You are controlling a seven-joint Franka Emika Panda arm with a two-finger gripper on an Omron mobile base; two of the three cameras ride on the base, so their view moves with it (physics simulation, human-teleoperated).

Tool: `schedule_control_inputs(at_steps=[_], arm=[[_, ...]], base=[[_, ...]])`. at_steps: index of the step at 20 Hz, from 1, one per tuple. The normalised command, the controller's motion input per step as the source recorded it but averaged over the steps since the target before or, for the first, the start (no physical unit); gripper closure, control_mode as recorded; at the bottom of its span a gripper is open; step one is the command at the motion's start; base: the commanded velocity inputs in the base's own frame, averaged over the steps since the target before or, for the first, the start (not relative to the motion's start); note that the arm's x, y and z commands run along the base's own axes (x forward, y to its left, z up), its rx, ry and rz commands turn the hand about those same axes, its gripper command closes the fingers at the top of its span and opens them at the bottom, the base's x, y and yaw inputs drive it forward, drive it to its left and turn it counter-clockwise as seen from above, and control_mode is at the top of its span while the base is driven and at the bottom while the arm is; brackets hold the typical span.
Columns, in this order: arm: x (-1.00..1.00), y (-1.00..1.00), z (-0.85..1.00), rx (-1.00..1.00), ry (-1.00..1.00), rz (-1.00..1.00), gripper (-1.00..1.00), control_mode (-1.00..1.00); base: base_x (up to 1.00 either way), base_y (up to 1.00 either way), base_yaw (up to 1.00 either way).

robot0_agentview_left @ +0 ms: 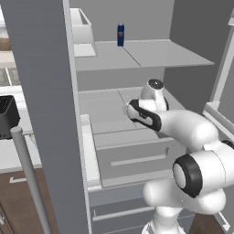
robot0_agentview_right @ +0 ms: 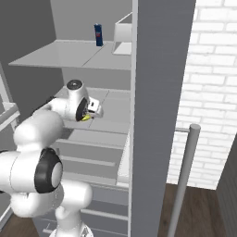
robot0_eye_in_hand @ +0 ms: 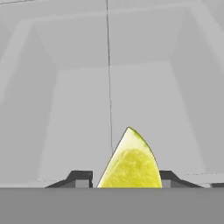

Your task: Grab a lemon wedge from the fridge and one ice cube from the ice bowl, and put them in the glass of lemonade.

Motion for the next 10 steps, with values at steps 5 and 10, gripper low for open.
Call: schedule_control_inputs(at_steps=[5,10], arm=[[-1.00,-0.03,0.98,-0.08,0.02,0.33,1.00,-1.00],[-0.99,-0.16,0.89,-0.11,0.03,0.16,1.00,-1.00]], base=[[0.00,0.00,0.00],[0.00,0.00,0.00]])
